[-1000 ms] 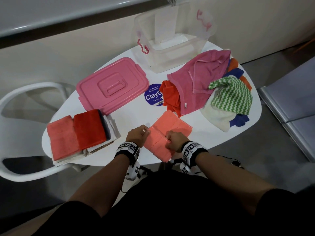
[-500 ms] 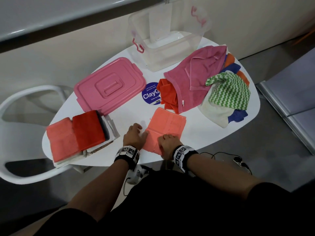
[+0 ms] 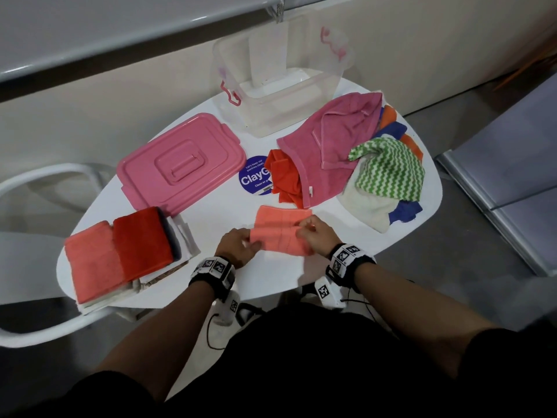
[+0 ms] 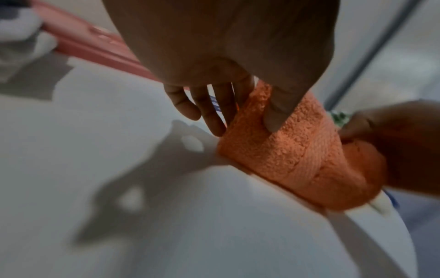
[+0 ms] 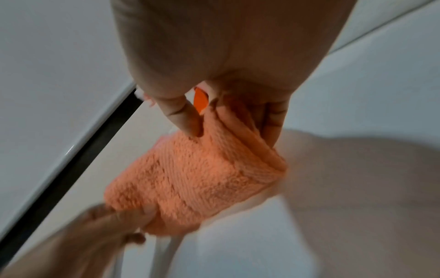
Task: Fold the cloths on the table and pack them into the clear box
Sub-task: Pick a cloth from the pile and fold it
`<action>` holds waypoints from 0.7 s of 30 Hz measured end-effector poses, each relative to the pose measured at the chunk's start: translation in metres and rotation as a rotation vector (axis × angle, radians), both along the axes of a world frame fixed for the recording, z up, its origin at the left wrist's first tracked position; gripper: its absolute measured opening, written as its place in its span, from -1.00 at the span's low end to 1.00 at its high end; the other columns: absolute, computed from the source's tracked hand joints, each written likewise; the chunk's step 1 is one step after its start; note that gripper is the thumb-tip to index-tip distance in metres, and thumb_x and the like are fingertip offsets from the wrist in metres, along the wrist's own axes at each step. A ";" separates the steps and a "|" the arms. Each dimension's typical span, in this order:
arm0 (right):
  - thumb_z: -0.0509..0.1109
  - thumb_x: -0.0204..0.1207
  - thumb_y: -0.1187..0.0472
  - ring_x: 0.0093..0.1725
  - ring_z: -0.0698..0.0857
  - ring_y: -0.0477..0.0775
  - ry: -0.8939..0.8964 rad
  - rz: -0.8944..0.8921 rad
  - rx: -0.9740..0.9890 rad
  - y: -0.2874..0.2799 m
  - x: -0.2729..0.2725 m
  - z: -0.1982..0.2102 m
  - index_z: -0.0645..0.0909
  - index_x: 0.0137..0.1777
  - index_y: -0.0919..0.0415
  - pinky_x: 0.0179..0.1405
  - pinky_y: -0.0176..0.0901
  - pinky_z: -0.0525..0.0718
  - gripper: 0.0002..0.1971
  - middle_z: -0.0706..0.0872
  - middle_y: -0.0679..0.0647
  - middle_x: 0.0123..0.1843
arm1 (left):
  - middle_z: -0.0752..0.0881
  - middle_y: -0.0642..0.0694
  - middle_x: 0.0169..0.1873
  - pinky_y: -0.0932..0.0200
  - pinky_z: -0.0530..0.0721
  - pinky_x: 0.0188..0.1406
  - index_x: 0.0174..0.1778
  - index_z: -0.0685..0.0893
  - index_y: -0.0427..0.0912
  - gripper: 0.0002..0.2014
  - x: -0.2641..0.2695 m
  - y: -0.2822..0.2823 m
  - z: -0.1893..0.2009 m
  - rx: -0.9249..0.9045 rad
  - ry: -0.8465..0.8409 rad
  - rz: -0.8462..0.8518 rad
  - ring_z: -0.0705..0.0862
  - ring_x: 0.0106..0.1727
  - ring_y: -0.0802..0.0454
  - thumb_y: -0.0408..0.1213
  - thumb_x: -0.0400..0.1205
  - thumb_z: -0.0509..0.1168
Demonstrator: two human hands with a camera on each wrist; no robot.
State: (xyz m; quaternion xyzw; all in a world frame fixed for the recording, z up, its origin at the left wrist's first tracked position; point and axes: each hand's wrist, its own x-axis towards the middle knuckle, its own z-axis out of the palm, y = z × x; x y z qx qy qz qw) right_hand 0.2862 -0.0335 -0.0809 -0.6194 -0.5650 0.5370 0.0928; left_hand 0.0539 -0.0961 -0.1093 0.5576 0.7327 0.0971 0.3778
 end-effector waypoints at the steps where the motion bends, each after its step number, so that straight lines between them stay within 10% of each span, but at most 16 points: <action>1: 0.50 0.49 0.12 0.05 0.67 0.05 0.042 -0.063 -0.042 0.004 0.002 -0.002 0.57 -0.01 0.02 -0.01 -0.14 0.57 -0.83 0.71 -0.01 0.06 | 0.76 -0.12 0.07 0.06 0.59 0.16 0.28 0.71 -0.10 -0.62 0.003 0.004 0.000 -0.044 0.003 0.042 0.69 0.15 -0.19 0.02 0.64 0.29; 4: 0.60 0.40 0.14 0.13 0.71 0.10 0.016 -0.015 -0.129 0.014 0.008 -0.007 0.55 0.21 0.10 0.10 -0.08 0.65 -0.57 0.73 0.07 0.15 | 0.79 -0.17 0.01 0.04 0.60 0.11 0.29 0.65 -0.12 -0.44 0.008 0.006 -0.003 -0.059 -0.017 0.083 0.71 0.08 -0.24 0.22 0.61 0.10; 11: 0.41 0.58 0.11 0.07 0.64 0.11 -0.128 -0.013 -0.009 0.019 0.010 -0.014 0.56 0.31 0.16 0.06 -0.19 0.51 -0.67 0.73 0.12 0.13 | 0.77 -0.19 -0.12 -0.08 0.64 0.04 0.11 0.57 -0.13 -0.37 0.024 0.018 -0.005 -0.086 -0.007 0.223 0.71 -0.03 -0.29 0.34 0.54 -0.07; 21: 0.27 0.67 0.03 0.19 0.68 0.37 -0.262 -0.010 0.114 0.033 -0.003 -0.027 0.57 0.34 0.24 0.15 0.03 0.62 -0.64 0.75 0.33 0.15 | 0.74 -0.25 -0.06 -0.11 0.47 0.09 0.03 0.43 -0.14 -0.68 0.048 0.025 -0.008 -0.094 0.196 0.295 0.69 -0.02 -0.32 0.00 0.79 -0.10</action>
